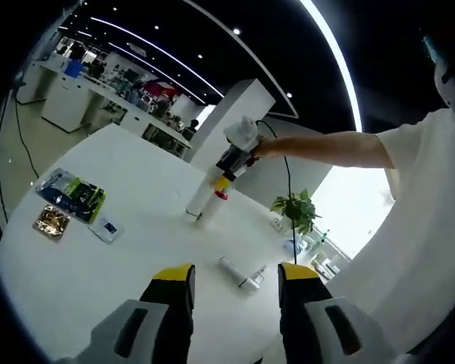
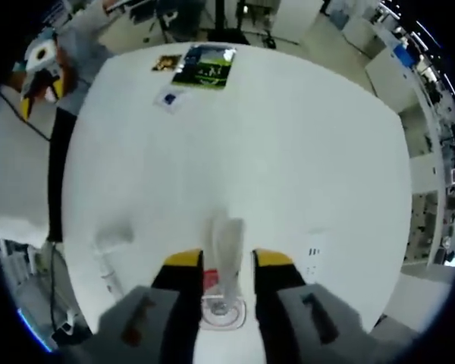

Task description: Arrange the skincare products in the storage area until every visible bottle or jar stands upright without overlapping.

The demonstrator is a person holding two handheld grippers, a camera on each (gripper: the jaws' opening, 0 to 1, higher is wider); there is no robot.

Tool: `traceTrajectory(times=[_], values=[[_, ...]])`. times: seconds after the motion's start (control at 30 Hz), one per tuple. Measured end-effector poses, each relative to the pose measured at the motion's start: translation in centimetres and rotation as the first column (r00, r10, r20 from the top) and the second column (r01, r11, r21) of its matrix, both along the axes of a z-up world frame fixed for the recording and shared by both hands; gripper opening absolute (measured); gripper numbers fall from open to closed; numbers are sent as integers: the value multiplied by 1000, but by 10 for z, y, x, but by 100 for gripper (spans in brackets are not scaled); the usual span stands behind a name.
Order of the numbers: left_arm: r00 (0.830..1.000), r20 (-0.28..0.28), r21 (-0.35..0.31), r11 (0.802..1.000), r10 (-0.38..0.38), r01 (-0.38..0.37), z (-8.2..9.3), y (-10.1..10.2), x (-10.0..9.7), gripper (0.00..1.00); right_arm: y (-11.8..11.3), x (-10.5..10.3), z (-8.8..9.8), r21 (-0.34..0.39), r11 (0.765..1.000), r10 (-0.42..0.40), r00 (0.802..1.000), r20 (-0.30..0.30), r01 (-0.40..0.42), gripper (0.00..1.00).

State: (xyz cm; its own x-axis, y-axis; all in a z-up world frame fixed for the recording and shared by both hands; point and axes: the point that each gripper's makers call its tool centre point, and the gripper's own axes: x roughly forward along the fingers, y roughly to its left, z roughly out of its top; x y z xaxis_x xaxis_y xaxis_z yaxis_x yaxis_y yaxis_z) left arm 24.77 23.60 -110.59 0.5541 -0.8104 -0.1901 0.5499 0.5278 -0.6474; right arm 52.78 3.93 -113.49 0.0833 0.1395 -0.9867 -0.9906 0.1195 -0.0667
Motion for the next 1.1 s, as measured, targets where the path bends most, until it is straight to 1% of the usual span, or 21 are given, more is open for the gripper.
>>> traceTrajectory(times=[0.13, 0.23, 0.33, 0.4, 0.43, 0.47, 0.5, 0.57, 0.6, 0.63, 0.7, 0.77, 0.8, 0.83, 0.87, 0.9, 0.93, 0.97, 1.03, 1.07, 1.1], values=[[1000, 2, 0, 1000, -5, 5, 1, -1, 1, 45, 5, 9, 14, 84, 995, -50, 998, 49, 45, 30], [1000, 0, -1, 1000, -22, 22, 0, -5, 2, 45, 8, 11, 32, 221, 967, -141, 989, 51, 126, 31], [999, 7, -7, 999, -36, 36, 1, -9, 5, 45, 11, 9, 55, 387, 894, -264, 963, 51, 224, 31], [998, 21, -15, 998, -63, 63, 5, -13, 8, 46, 13, 2, 72, 513, 821, -316, 948, 39, 252, 33], [996, 33, -16, 997, -81, 82, 8, -17, 9, 46, 12, -3, 82, 579, 771, -345, 938, 30, 265, 34], [995, 36, -17, 996, -89, 90, 10, -19, 11, 46, 10, -9, 86, 609, 737, -377, 926, 9, 294, 35], [993, 45, -20, 994, -106, 107, 13, -22, 13, 47, 7, -16, 94, 664, 678, -411, 912, -11, 314, 37], [990, 52, -20, 991, -128, 129, 14, -27, 16, 47, -1, -27, 96, 686, 651, -443, 896, -2, 324, 38], [988, 55, -18, 990, -141, 142, 14, -30, 18, 47, -8, -37, 90, 658, 683, -433, 901, 14, 317, 38], [987, 52, -13, 988, -154, 155, 12, -33, 19, 47, -11, -45, 89, 662, 680, -439, 898, 23, 316, 38], [980, 37, 7, 981, -195, 195, 8, -41, 24, 47, -8, -70, 92, 734, 591, -466, 884, -28, 335, 38], [978, 38, -6, 979, -204, 204, 13, -47, 30, 47, -6, -84, 96, 781, 511, -499, 864, -71, 359, 40], [977, 38, -17, 977, -211, 212, 16, -51, 32, 47, -8, -93, 100, 817, 433, -530, 841, -111, 381, 40], [975, 26, -34, 975, -219, 220, 19, -55, 33, 47, -8, -101, 102, 837, 375, -541, 827, -153, 400, 40], [973, 16, -44, 972, -228, 229, 21, -59, 34, 47, -8, -111, 105, 852, 299, -551, 807, -214, 430, 42], [972, 16, -46, 971, -234, 235, 22, -62, 36, 47, -8, -116, 107, 861, 238, -564, 785, -255, 451, 44], [971, 16, -49, 969, -240, 240, 23, -66, 37, 47, -7, -123, 111, 872, 188, -559, 779, -284, 452, 47], [967, 21, -45, 966, -255, 256, 24, -73, 39, 47, -8, -134, 116, 882, 96, -559, 758, -337, 462, 49], [963, 2, -44, 962, -271, 270, 24, -80, 39, 47, -6, -148, 120, 879, 36, -540, 750, -383, 475, 54], [959, -18, -44, 958, -284, 283, 24, -85, 39, 47, -5, -157, 124, 880, -21, -531, 741, -411, 474, 56], [958, -25, -45, 958, -285, 283, 26, -87, 39, 47, -4, -163, 124, 880, -38, -530, 737, -419, 473, 58]])
